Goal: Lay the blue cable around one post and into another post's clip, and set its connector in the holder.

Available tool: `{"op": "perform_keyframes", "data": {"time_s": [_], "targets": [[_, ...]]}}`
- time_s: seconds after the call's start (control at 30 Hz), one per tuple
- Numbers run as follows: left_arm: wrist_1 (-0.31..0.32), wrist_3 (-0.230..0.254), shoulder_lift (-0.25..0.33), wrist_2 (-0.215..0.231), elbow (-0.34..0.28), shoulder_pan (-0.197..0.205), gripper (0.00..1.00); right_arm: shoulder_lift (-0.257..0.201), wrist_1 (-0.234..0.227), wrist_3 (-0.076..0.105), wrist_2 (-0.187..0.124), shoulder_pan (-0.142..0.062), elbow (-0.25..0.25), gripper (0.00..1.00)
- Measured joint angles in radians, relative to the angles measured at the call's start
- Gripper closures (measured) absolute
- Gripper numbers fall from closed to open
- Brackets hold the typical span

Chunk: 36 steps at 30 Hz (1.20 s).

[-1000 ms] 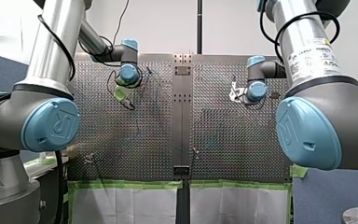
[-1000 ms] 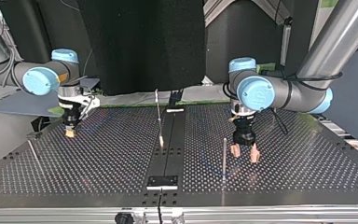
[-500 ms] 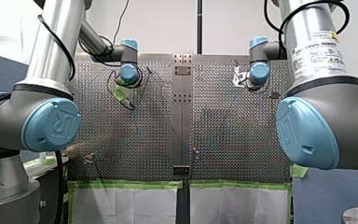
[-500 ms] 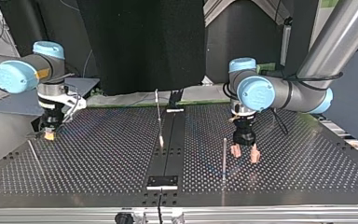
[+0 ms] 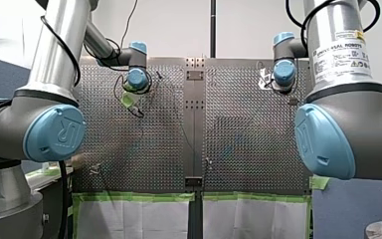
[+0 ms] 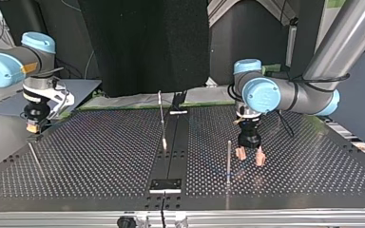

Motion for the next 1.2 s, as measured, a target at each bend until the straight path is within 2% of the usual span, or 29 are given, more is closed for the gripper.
{"op": "perform_keyframes", "data": {"time_s": [0.13, 0.27, 0.4, 0.67, 0.8, 0.93, 0.97, 1.03, 1.2], "targets": [[0.000, 0.000, 0.000, 0.001, 0.000, 0.000, 0.00, 0.020, -0.035, -0.006, 0.001, -0.020, 0.028, 0.87], [-0.001, 0.000, 0.000, 0.001, 0.000, 0.000, 0.00, 0.048, -0.066, -0.014, -0.003, -0.039, 0.035, 0.87], [-0.002, 0.000, 0.000, 0.001, 0.000, 0.000, 0.00, 0.067, -0.097, -0.018, -0.024, -0.066, 0.037, 0.87], [-0.002, 0.000, 0.001, 0.001, 0.001, 0.001, 0.00, 0.074, -0.174, -0.020, -0.103, -0.147, 0.037, 0.87], [-0.002, 0.000, 0.000, 0.001, 0.001, 0.001, 0.00, 0.074, -0.191, -0.024, -0.140, -0.184, 0.037, 0.84], [-0.002, 0.000, 0.000, 0.000, 0.001, 0.000, 0.00, 0.074, -0.190, -0.037, -0.176, -0.219, 0.037, 0.84], [-0.002, 0.001, 0.000, -0.001, 0.001, 0.000, 0.00, 0.075, -0.189, -0.041, -0.183, -0.226, 0.037, 0.81], [-0.003, 0.004, 0.001, -0.002, 0.001, -0.001, 0.00, 0.075, -0.190, -0.050, -0.198, -0.236, 0.037, 0.81], [-0.006, 0.007, 0.001, -0.003, 0.001, -0.002, 0.00, 0.077, -0.200, -0.064, -0.235, -0.240, 0.037, 0.81]]}}
